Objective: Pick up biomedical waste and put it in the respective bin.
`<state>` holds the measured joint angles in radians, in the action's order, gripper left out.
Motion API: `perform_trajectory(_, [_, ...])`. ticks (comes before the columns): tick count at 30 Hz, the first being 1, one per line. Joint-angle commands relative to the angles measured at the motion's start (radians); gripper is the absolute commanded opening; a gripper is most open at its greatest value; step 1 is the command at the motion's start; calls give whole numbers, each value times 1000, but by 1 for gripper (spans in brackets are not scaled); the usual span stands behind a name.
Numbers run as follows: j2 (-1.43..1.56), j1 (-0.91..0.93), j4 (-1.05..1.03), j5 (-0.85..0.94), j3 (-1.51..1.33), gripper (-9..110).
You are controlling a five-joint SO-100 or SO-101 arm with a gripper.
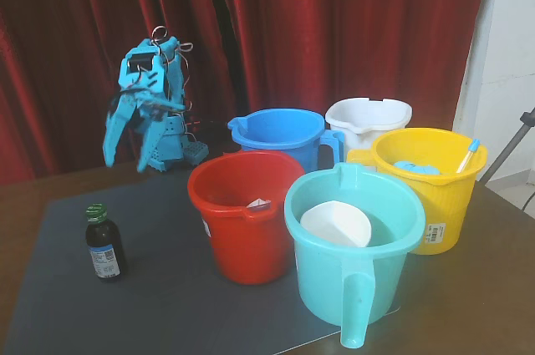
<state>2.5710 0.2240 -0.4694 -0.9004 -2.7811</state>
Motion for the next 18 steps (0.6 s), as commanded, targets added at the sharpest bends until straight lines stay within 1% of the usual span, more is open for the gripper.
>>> perform_trajectory(1, [-41, -9, 20, -130, 49, 17])
perform_trajectory(3, [-41, -35, 20, -227, 40, 17])
perform_trajectory(5, [-41, -78, 17, -365, 34, 17])
perform_trajectory(8, [-40, -95, 26, -462, 6, 17])
perform_trajectory(11, [-40, -95, 114, -523, -55, 17])
perform_trajectory(14, [-44, -115, 273, -565, -152, 20])
perform_trajectory(18, [-41, -155, 255, -589, -147, 31])
